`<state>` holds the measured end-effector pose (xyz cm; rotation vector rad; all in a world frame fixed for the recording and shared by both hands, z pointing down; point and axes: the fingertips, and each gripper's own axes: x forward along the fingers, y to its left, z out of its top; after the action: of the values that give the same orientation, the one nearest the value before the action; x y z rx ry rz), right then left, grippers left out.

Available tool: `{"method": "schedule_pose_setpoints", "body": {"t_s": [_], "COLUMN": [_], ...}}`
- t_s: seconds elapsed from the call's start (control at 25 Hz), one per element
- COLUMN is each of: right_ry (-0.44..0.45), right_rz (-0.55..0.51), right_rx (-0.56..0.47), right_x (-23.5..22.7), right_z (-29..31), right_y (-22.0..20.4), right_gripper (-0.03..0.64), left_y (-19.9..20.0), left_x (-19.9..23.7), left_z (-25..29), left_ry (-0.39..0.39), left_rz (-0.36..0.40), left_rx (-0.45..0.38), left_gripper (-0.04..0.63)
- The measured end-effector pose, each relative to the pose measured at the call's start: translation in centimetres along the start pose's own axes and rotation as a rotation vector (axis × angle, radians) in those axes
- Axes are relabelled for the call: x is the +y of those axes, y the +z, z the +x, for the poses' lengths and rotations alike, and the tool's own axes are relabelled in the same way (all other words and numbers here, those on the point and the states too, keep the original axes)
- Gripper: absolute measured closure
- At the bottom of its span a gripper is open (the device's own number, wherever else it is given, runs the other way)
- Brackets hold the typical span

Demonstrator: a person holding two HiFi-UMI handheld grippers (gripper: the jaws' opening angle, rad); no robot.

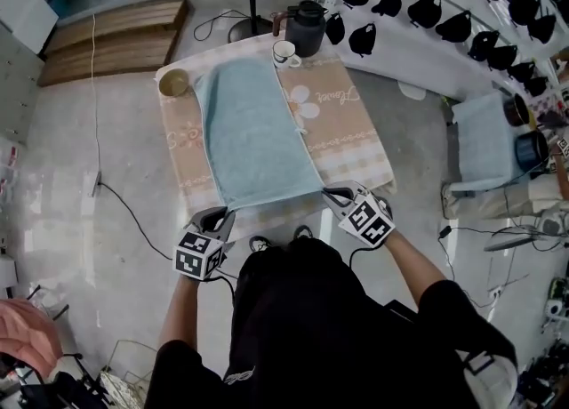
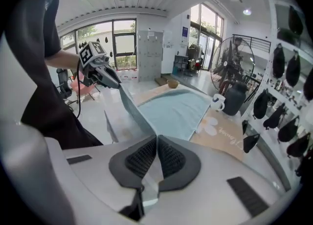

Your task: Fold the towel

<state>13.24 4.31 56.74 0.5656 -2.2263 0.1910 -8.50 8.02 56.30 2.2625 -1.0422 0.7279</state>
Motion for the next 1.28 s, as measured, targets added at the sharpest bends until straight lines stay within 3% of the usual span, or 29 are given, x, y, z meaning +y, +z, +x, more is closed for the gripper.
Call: {"method": "schedule_pose_setpoints", "body": {"t_s": [0.28,0.52,0.6,1.0,1.28], "right_ry": [-0.153,-0.225,-0.236,-0.227,-0.230], "right_rz": [-0.029,-0.060,-0.100,-0.047,-0.040], "right_rx": [-0.084,-0.149,-0.159,-0.160,-0.155], "right_x": [-6.3,-12.4,-14.5,-24.2,-29.7], "right_z": [0.8,2.6,3.4,10.0,14.8], "right_y": [7.4,13.3,15.3,19.8,22.2], "right_gripper": [0.603,0.603,0.603,0.603,0.603], "left_y": [7.5,13.8,15.5,21.8,25.2], "left_x": [5.5,11.2,13.2,22.1,28.0], "left_z": [-0.3,0.9,1.7,6.8,10.3], "left_ry": [0.071,0.171,0.201,0.282,0.341], "left_rz": [0.031,0.055,0.057,0.003,0.016], "left_rx": [-0.138,-0.229,-0.238,-0.244,-0.227], "left_gripper": [0.541,0.540,0.540,0.540,0.539]}}
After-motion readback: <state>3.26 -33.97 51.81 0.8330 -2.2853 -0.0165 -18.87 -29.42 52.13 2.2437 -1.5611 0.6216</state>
